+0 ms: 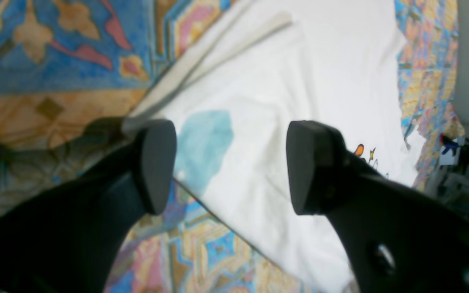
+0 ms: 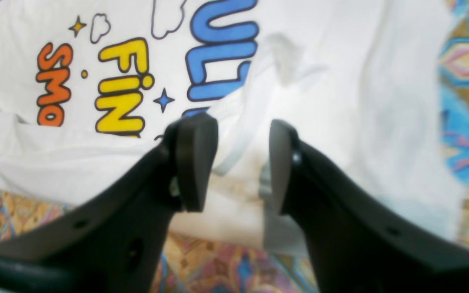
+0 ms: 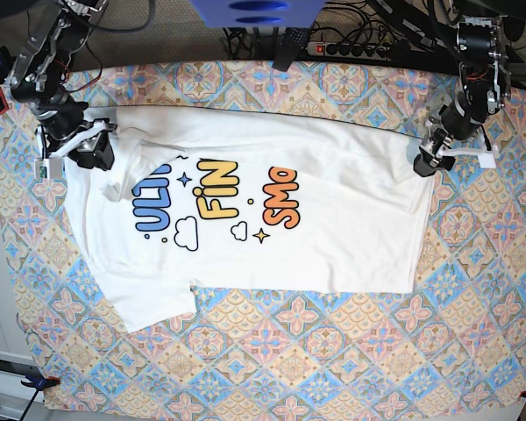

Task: Fold the T-shirt properly
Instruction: 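Pull the shirt further toward the robot with both grippers, then release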

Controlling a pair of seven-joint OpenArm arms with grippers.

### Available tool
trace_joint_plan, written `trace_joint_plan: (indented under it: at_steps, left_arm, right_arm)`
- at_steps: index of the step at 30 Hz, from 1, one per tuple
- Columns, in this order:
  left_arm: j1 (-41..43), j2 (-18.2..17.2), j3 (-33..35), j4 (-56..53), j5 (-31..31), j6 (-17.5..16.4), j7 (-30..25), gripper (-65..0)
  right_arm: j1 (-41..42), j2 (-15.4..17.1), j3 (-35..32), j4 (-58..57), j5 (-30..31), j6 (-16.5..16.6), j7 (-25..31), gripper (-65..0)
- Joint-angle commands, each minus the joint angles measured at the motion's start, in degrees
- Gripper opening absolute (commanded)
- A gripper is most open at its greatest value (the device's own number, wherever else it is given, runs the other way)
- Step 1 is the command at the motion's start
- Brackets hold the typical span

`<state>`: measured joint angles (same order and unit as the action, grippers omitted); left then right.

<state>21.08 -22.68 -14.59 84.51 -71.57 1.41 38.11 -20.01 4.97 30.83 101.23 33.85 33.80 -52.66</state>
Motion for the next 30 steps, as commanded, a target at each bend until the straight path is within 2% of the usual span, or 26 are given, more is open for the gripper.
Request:
trace_joint_plan:
  at_steps: [1, 10, 16, 22, 24, 26, 30]
  left_arm:
    - [0.94, -0.66, -0.22, 2.13, -0.74, -0.93, -0.17, -23.7]
    - [3.31, -0.40, 0.22, 0.11, -0.56, -0.93, -0.09, -24.9]
    - [3.67, -0.31, 0.22, -2.62, -0.39, -0.93, -0.17, -24.9]
    - [-2.84, 0.22, 4.52, -9.13, -0.30, -0.93, -0.17, -25.9]
    - [-4.33, 0.22, 6.72, -10.27, -0.30, -0.93, -0.17, -30.5]
    - [-4.77, 0.22, 7.86, -10.27, -0.30, -0.93, -0.17, -38.6]
    - [-4.86, 0.22, 8.66, -10.27, -0.30, -1.01, -0.17, -63.2]
  right_arm:
    - [-0.96, 0.70, 0.60, 2.02, 1.28, 0.44, 0.93, -41.0]
    - [-6.23, 0.61, 0.95, 3.43, 1.28, 0.44, 0.93, -41.0]
    - [-6.76, 0.43, 0.86, 2.81, 1.28, 0.44, 0.93, -41.0]
    - [-6.94, 0.26, 1.13, 2.73, 1.36, 0.35, 0.84, -41.0]
    - [-8.08, 0.26, 1.21, 2.02, 1.36, 0.26, 0.84, -41.1]
    - [-8.69, 0.26, 1.39, 1.06, 1.36, 0.26, 0.84, -41.1]
    - [-8.78, -0.97, 4.12, -2.64, 1.36, 0.26, 0.84, -40.9]
